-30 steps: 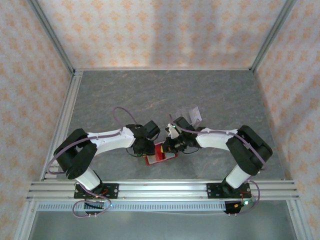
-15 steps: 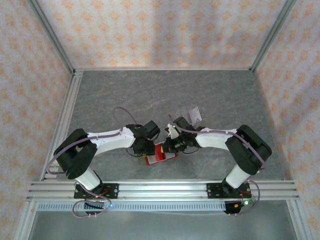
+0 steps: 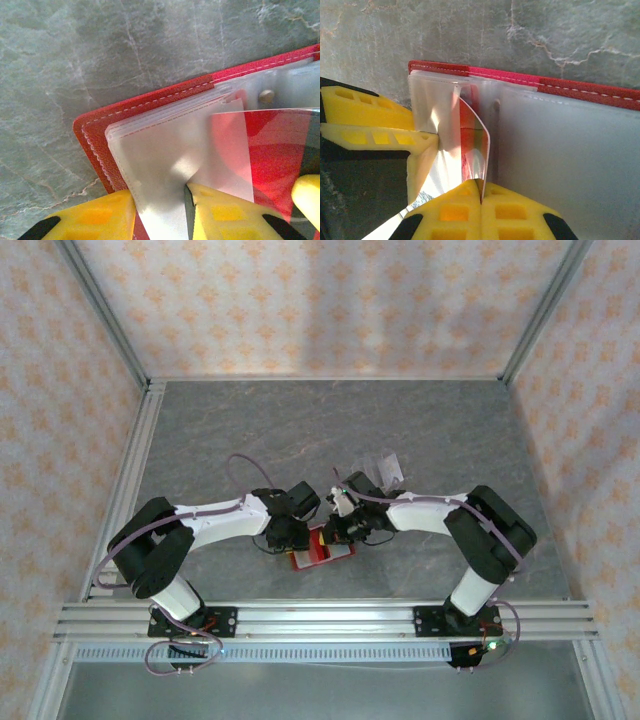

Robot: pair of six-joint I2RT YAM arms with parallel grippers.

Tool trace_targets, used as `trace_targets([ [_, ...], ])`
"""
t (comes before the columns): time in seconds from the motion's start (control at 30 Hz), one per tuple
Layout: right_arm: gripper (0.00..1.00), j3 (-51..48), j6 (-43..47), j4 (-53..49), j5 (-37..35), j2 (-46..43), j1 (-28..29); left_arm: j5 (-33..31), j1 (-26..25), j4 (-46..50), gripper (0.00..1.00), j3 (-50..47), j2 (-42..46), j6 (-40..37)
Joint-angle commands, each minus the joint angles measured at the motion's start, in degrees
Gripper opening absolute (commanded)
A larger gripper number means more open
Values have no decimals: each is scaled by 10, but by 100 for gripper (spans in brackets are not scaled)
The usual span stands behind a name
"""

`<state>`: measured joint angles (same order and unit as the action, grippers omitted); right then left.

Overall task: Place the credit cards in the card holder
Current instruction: Insert the credit card into the card slot.

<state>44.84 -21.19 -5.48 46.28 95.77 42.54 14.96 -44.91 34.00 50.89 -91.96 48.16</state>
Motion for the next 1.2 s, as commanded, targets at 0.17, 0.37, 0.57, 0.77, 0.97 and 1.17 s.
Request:
trace_targets([
  [0.17,0,-4,-21,-11,8,34,16,-16,-2,24,32,-7,3,11],
  [0.37,0,-14,-23,-8,3,34,14,-19,2,31,33,-16,44,28],
  [0.57,0,-19,-27,-5,2,37,14,-4,23,22,36,-44,106,42],
  [0.77,0,-20,-28,-8,-1,33,12,-1,42,28,20,-76,127,33],
  [0.97,0,-7,-13,-31,0,36,12,12,39,0,3,-78,90,27],
  [1.17,0,6,-8,-43,3,38,12,17,29,-24,2,-64,45,23],
])
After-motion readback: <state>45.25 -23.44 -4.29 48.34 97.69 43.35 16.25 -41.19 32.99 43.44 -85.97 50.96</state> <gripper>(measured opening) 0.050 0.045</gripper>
